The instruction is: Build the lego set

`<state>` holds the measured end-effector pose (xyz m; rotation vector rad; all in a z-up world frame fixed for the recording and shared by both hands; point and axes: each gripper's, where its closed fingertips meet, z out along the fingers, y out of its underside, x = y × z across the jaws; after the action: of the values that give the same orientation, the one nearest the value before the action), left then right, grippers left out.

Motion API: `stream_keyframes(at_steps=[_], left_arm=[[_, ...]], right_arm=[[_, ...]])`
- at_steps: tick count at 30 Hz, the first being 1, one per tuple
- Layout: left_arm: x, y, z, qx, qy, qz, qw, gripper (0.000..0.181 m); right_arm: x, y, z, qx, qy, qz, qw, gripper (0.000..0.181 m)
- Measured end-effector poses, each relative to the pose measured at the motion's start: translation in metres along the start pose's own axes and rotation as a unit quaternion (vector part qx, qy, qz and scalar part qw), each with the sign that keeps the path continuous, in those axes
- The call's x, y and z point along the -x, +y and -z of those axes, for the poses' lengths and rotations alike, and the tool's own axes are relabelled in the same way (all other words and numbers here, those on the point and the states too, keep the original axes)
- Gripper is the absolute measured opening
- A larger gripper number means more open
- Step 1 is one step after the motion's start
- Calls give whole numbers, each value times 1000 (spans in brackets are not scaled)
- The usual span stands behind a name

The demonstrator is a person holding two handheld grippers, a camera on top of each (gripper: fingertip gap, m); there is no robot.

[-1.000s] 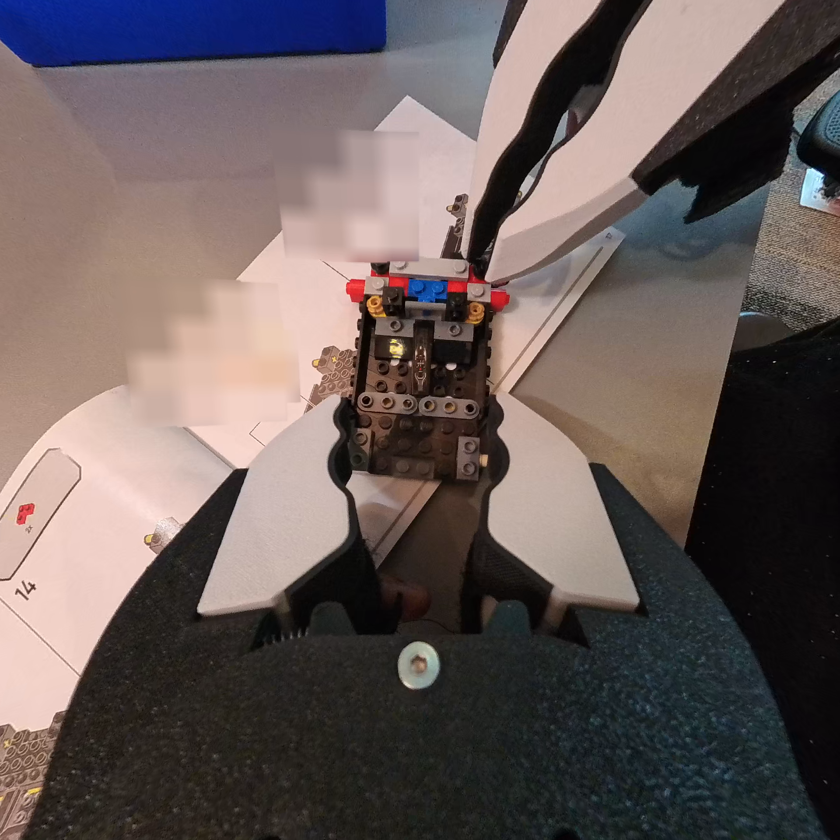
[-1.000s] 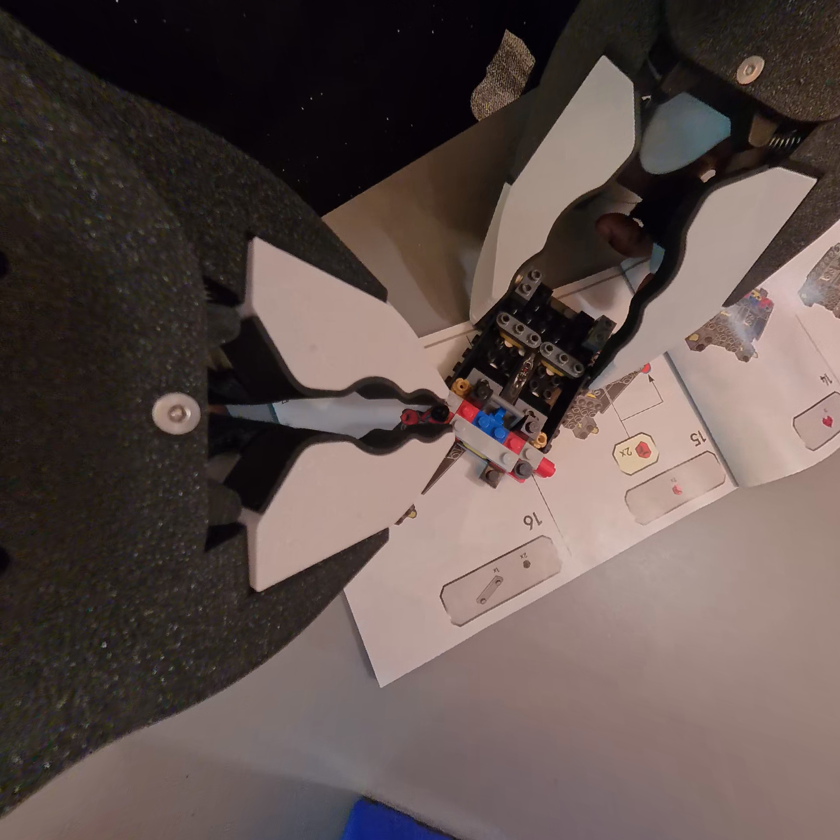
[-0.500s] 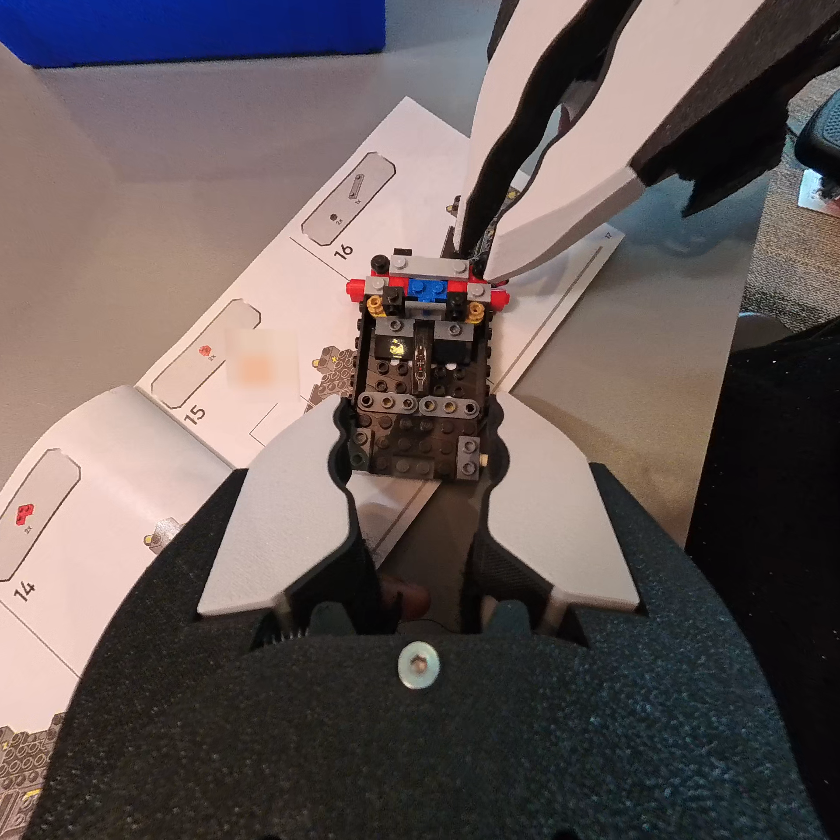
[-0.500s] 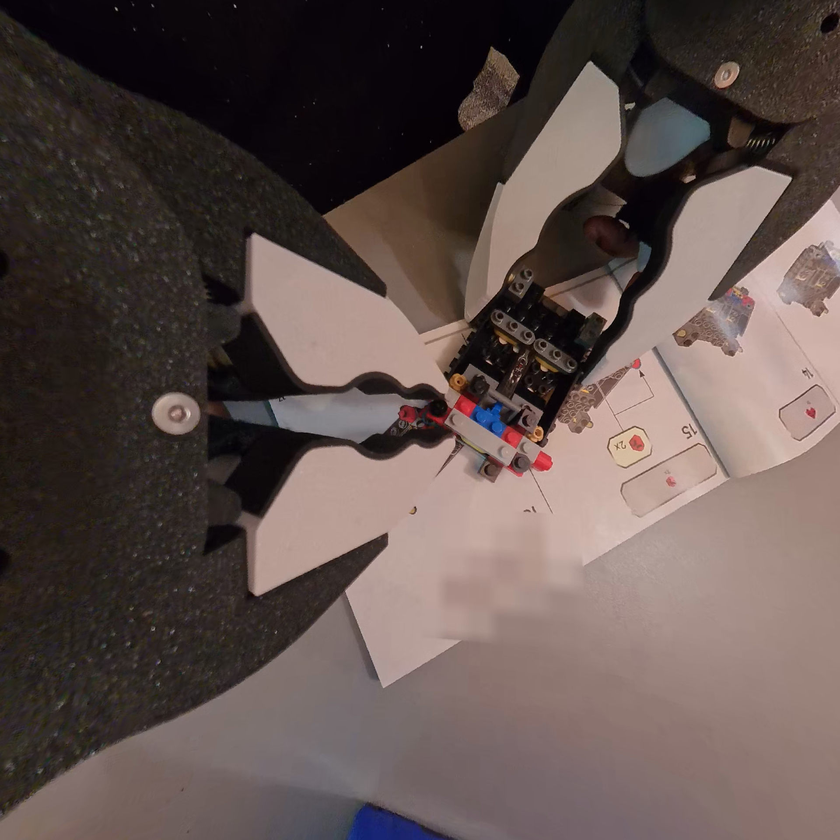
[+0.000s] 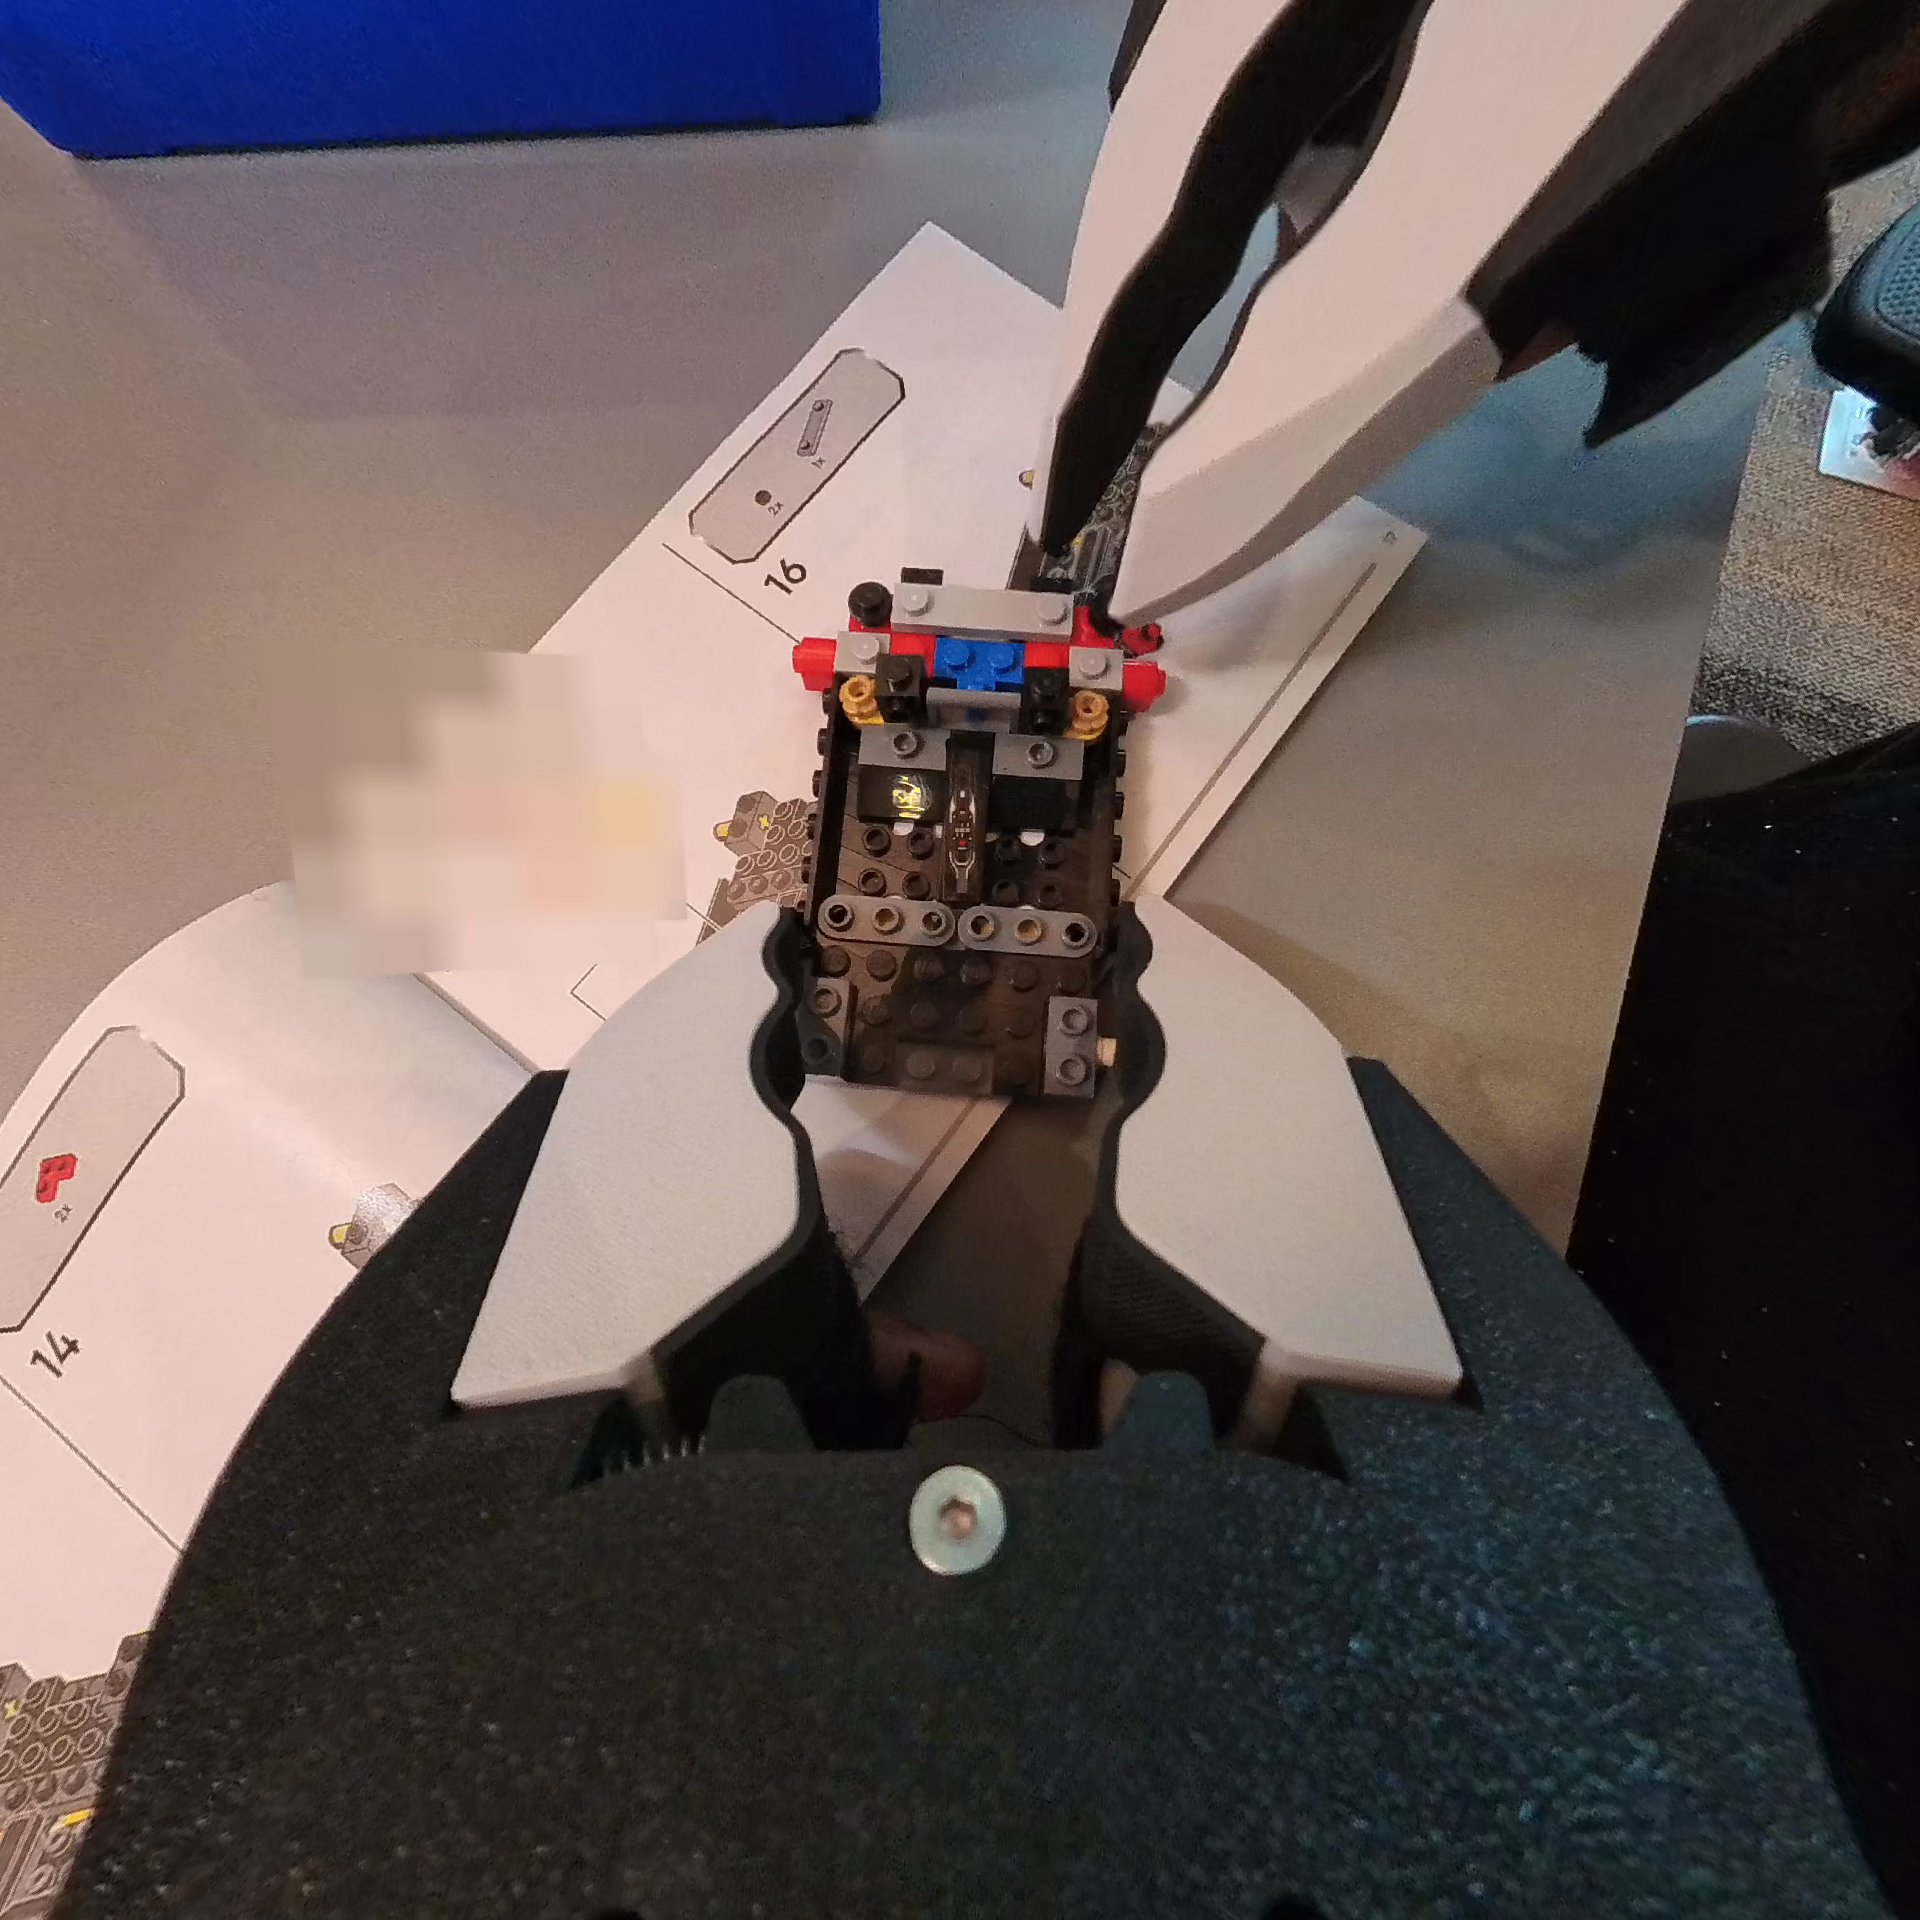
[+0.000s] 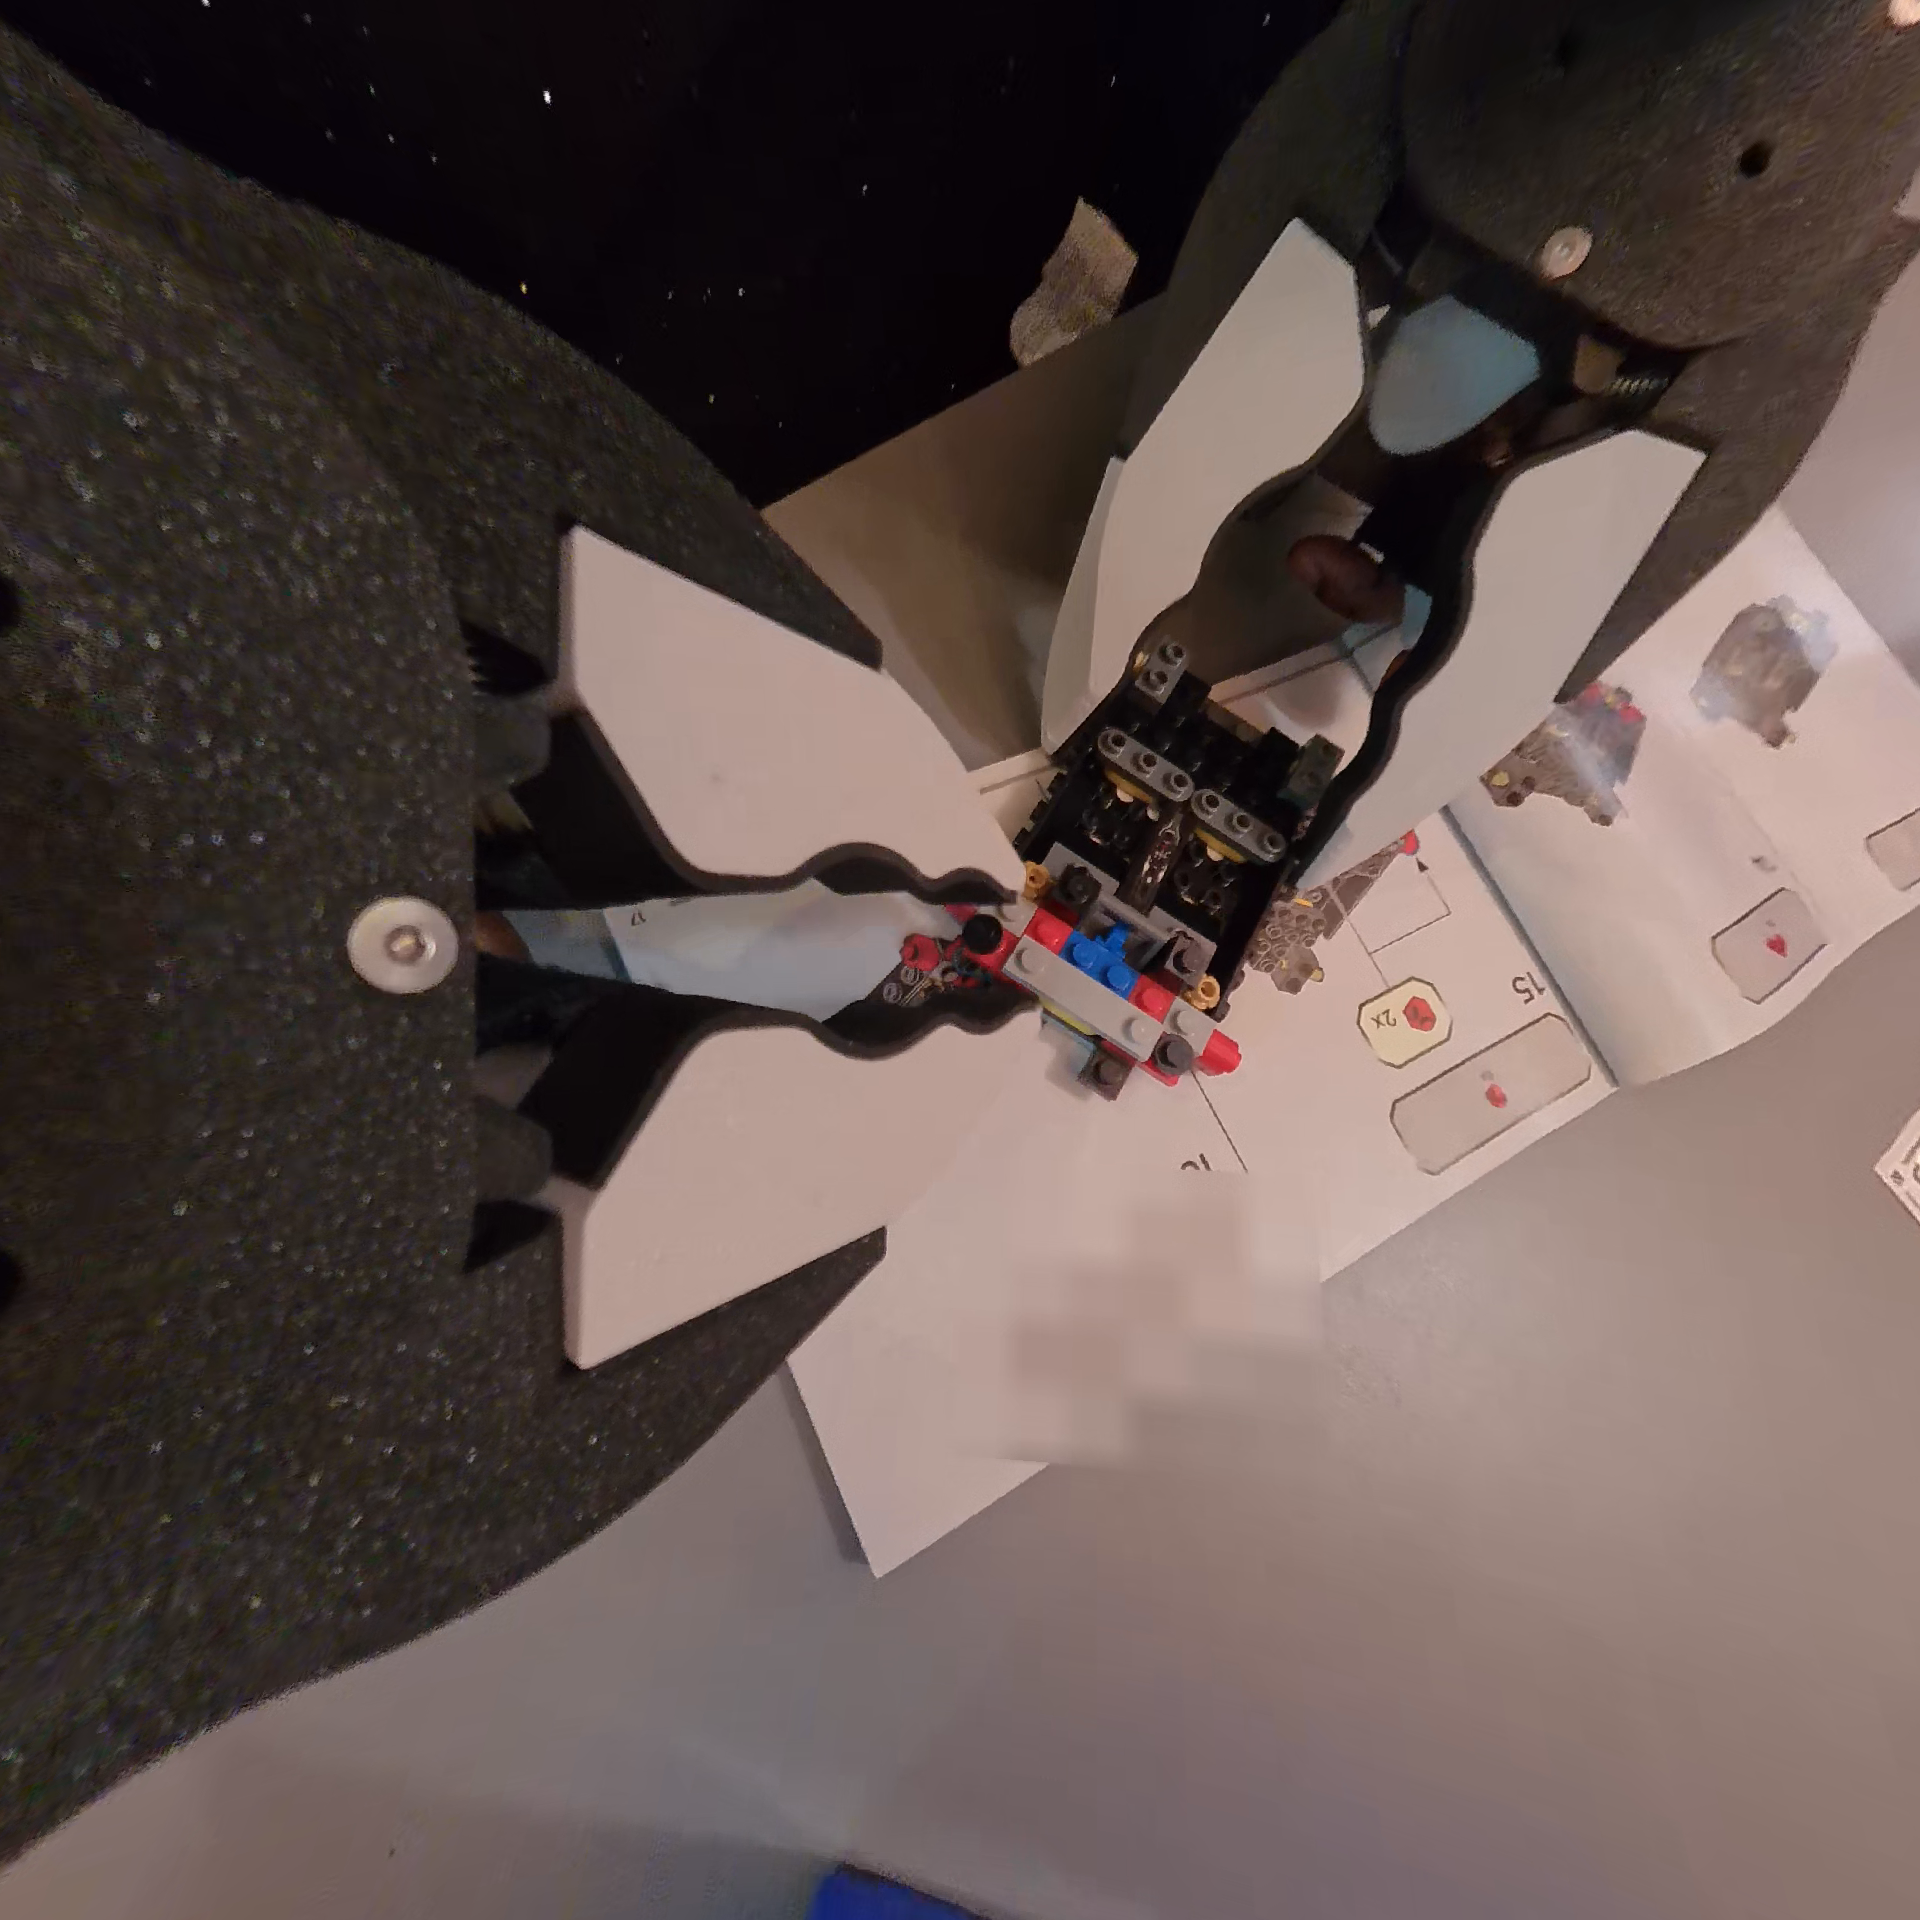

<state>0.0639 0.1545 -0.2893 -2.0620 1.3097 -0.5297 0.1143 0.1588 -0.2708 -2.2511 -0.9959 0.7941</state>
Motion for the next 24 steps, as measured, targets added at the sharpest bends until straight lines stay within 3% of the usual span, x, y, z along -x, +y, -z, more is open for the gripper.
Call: stream_keyframes(at_steps=[11, 18, 24], left_arm=[[0, 0, 0, 0, 0, 0, 1000, 58], [1, 0, 0, -4, 0, -1, 1000, 58], [1, 0, 0, -4, 0, -1, 1000, 57]], right_arm=[[-3, 4, 13, -30, -34, -38, 998, 8], [5, 14, 9, -66, -128, -185, 972, 10], [6, 14, 3, -72, -142, -194, 968, 2]])
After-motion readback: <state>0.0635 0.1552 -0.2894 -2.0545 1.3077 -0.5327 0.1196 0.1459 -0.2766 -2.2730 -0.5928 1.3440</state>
